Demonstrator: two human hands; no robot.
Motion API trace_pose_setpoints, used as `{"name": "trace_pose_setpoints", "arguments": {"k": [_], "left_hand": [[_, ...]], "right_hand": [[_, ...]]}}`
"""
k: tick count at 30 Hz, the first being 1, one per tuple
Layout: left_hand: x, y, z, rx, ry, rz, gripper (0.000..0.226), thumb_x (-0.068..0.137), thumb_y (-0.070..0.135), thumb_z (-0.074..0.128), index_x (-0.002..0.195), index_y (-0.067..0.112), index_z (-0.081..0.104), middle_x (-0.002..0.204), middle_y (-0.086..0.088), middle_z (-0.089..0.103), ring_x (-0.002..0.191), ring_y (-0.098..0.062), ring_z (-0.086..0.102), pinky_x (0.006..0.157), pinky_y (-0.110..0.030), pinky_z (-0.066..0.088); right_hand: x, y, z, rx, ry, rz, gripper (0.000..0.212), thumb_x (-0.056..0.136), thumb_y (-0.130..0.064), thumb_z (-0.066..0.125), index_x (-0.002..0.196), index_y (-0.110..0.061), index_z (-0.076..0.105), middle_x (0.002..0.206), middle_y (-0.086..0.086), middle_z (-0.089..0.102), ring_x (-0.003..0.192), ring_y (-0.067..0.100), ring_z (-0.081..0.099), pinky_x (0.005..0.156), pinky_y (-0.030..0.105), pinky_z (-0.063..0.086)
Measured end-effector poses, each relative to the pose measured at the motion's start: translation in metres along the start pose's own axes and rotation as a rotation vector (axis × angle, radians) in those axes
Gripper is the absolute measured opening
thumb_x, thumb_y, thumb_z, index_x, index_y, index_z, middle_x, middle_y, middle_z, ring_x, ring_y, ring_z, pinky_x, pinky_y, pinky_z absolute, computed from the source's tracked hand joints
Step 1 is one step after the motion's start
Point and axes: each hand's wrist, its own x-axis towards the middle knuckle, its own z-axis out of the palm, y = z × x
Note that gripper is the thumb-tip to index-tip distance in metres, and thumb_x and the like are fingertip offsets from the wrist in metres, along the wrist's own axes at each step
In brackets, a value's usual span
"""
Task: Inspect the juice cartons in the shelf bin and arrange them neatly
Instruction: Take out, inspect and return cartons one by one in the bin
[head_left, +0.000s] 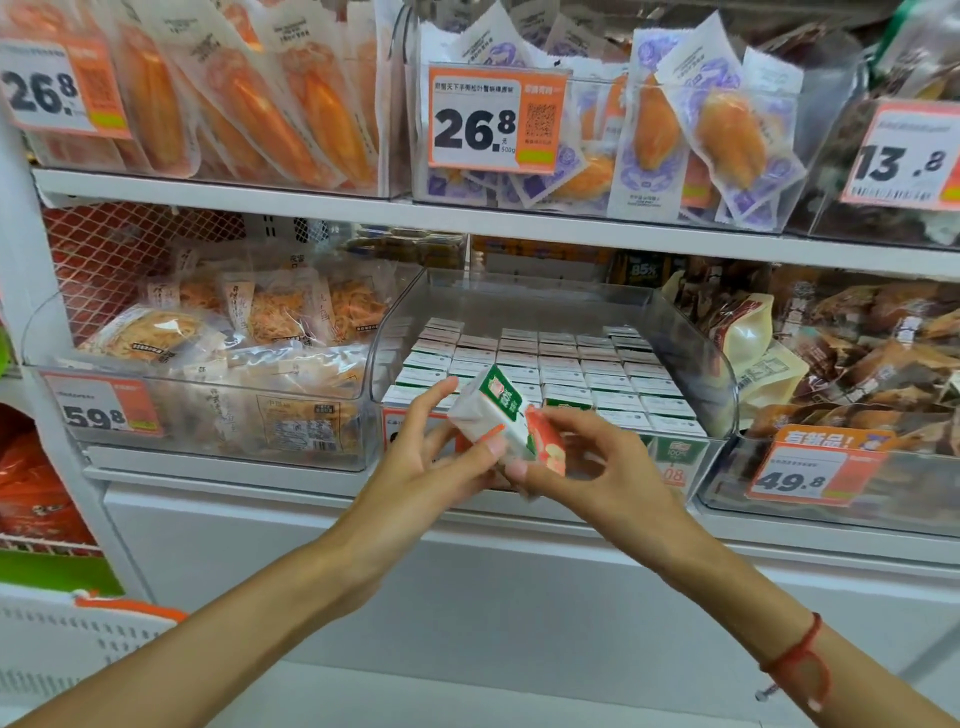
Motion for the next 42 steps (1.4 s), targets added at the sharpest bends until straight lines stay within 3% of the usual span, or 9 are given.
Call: {"name": "trace_pose_setpoints", "arguments": {"k": [4,9,12,15,19,23,28,36,42], "left_hand": [[0.011,0.008,0.006,-0.086,0.012,-0.097,0.060,0.074,0.030,0.075,0.130,0.019,0.056,0.114,-0.005,0.073,0.104,-0.020,0.070,0.083,-0.028,0.058],[0.037,0.017,0.017,-0.004,0.098,-0.078,0.023,0.090,0.020,0.067,0.113,0.021,0.062,0.099,-0.002,0.077,0.093,-0.013,0.073,0.073,-0.023,0.059],[0.064,0.022,0.030,0.171,0.123,0.038,0.026,0.092,0.019,0.066,0.115,0.029,0.057,0.109,0.001,0.071,0.099,-0.011,0.069,0.079,-0.023,0.059],[0.089,0.026,0.042,0.356,0.070,0.176,0.033,0.093,0.013,0.064,0.120,0.029,0.053,0.115,0.003,0.064,0.101,-0.005,0.063,0.079,-0.018,0.056],[0.106,0.020,0.044,0.548,-0.075,0.226,0.038,0.092,0.006,0.065,0.125,0.022,0.054,0.121,-0.007,0.061,0.109,-0.020,0.061,0.086,-0.027,0.054],[0.116,0.031,0.033,0.717,-0.243,0.251,0.040,0.090,0.013,0.068,0.124,0.030,0.056,0.114,0.002,0.064,0.098,-0.012,0.063,0.078,-0.020,0.052],[0.121,0.034,0.029,1.009,-0.344,0.208,0.054,0.090,0.029,0.069,0.140,0.029,0.050,0.142,0.009,0.050,0.130,-0.011,0.046,0.107,-0.034,0.040],[0.122,0.012,0.043,1.340,-0.348,0.127,0.049,0.094,0.049,0.057,0.139,0.033,0.046,0.136,0.003,0.055,0.119,-0.018,0.053,0.099,-0.038,0.045],[0.121,0.001,0.034,1.408,-0.390,0.298,0.037,0.102,0.047,0.039,0.117,0.027,0.066,0.118,0.013,0.061,0.112,-0.008,0.050,0.089,-0.030,0.041]], "right_hand": [[0.005,0.004,-0.005,-0.333,0.104,-0.281,0.058,0.067,-0.046,0.082,0.119,-0.030,0.061,0.105,-0.014,0.056,0.097,0.001,0.054,0.080,0.011,0.046],[0.020,0.015,-0.011,-0.521,0.188,-0.396,0.063,0.073,-0.032,0.084,0.129,-0.026,0.056,0.117,-0.009,0.054,0.103,0.009,0.052,0.078,0.018,0.048],[0.030,0.031,-0.027,-0.556,0.228,-0.258,0.064,0.082,-0.032,0.075,0.139,-0.027,0.045,0.128,-0.008,0.053,0.116,0.012,0.051,0.086,0.023,0.047],[0.031,0.048,-0.050,-0.732,0.190,-0.045,0.062,0.089,-0.053,0.059,0.142,-0.023,0.044,0.136,-0.001,0.054,0.126,0.018,0.047,0.098,0.032,0.040],[0.027,0.054,-0.064,-0.867,0.123,-0.048,0.054,0.092,-0.059,0.047,0.132,-0.023,0.056,0.130,-0.005,0.059,0.118,0.017,0.053,0.095,0.033,0.042],[0.025,0.058,-0.066,-0.882,0.102,-0.067,0.051,0.094,-0.051,0.052,0.137,-0.026,0.050,0.138,-0.009,0.052,0.126,0.014,0.046,0.102,0.032,0.034],[0.025,0.059,-0.067,-0.854,0.106,-0.067,0.050,0.093,-0.046,0.056,0.138,-0.026,0.049,0.140,-0.008,0.051,0.128,0.015,0.046,0.105,0.034,0.033],[0.026,0.063,-0.066,-0.841,0.107,-0.059,0.051,0.092,-0.042,0.059,0.139,-0.027,0.047,0.139,-0.010,0.050,0.126,0.013,0.045,0.105,0.034,0.031],[0.026,0.066,-0.066,-0.838,0.099,-0.058,0.053,0.092,-0.043,0.059,0.140,-0.027,0.045,0.140,-0.010,0.049,0.126,0.012,0.044,0.107,0.032,0.029]]}}
